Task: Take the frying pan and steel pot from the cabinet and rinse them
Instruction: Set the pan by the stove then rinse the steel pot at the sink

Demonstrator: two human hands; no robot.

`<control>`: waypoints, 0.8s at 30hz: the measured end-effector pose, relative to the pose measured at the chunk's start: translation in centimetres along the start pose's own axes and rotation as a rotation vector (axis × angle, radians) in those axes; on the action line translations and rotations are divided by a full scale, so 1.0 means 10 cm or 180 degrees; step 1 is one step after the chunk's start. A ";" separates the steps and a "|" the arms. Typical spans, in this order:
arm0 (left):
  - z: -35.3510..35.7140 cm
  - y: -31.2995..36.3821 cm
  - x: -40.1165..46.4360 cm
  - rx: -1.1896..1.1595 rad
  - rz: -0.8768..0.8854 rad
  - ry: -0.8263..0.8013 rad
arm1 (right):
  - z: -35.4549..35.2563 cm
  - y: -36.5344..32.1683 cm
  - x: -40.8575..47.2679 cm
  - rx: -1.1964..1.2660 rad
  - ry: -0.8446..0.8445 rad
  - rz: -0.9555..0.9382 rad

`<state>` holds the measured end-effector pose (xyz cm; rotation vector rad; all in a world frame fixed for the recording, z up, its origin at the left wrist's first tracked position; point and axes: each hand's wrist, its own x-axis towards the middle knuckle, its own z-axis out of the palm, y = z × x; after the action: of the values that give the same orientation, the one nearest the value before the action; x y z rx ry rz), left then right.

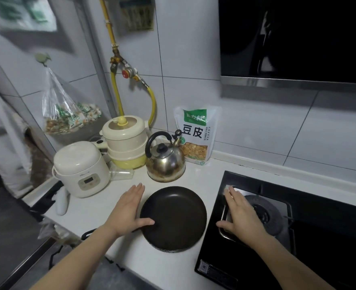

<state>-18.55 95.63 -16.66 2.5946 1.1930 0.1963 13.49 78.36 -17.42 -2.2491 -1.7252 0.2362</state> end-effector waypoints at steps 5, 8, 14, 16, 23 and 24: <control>-0.36 0.63 0.02 0.0191 0.0501 0.0285 | -0.59 0.26 -0.44 0.0026 0.0274 0.0231; -0.47 1.08 0.02 0.0202 0.0764 0.0393 | -0.90 0.43 -0.81 0.0021 0.0457 0.0288; -0.39 2.44 -0.15 0.0227 0.1426 0.0587 | -1.55 1.03 -2.18 -0.0129 0.0787 0.0702; -0.29 2.98 -0.26 0.0142 0.1673 0.0569 | -1.74 1.28 -2.76 -0.0171 0.0872 0.0924; 0.30 5.04 -0.87 -0.0237 0.2639 0.0331 | -2.25 2.06 -5.00 -0.0371 0.1248 0.1875; 0.40 5.35 -0.97 -0.0252 0.2809 0.0262 | -2.31 2.14 -5.33 -0.0408 0.1302 0.2038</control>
<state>14.71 54.31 -4.19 2.8678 -0.0226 0.5050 25.89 18.92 -5.29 -2.6462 -0.8108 -0.2011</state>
